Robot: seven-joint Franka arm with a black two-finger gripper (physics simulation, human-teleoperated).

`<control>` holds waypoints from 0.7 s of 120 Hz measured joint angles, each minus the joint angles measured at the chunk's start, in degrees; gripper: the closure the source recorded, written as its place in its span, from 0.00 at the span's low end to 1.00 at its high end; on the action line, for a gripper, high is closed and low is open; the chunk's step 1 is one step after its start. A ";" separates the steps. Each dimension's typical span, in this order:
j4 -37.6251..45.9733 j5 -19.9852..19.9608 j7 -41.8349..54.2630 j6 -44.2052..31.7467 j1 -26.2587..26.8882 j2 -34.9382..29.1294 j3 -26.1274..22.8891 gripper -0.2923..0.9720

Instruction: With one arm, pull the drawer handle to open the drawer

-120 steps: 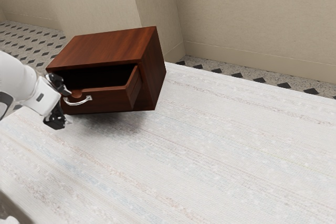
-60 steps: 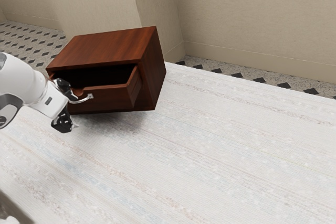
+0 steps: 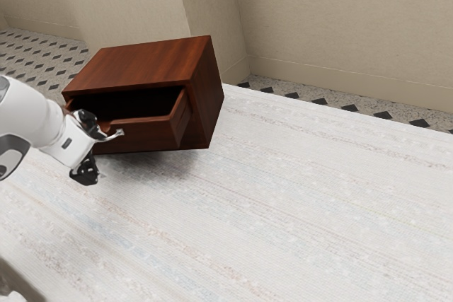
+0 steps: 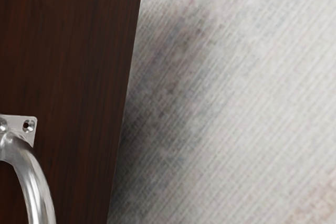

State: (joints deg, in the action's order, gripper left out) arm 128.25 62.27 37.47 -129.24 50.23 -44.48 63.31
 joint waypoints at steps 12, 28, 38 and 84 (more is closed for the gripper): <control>2.00 -0.14 -0.42 0.01 -3.01 0.06 -3.40 0.28; 4.67 -0.44 -0.99 0.03 -6.76 -0.14 -6.83 0.26; 6.08 -0.83 -1.32 0.00 -8.83 -0.37 -8.54 0.26; 6.82 -7.54 -2.78 3.66 -19.68 -3.52 -35.18 0.23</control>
State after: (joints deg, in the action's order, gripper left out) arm 135.07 54.73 34.69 -125.59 30.54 -48.00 28.13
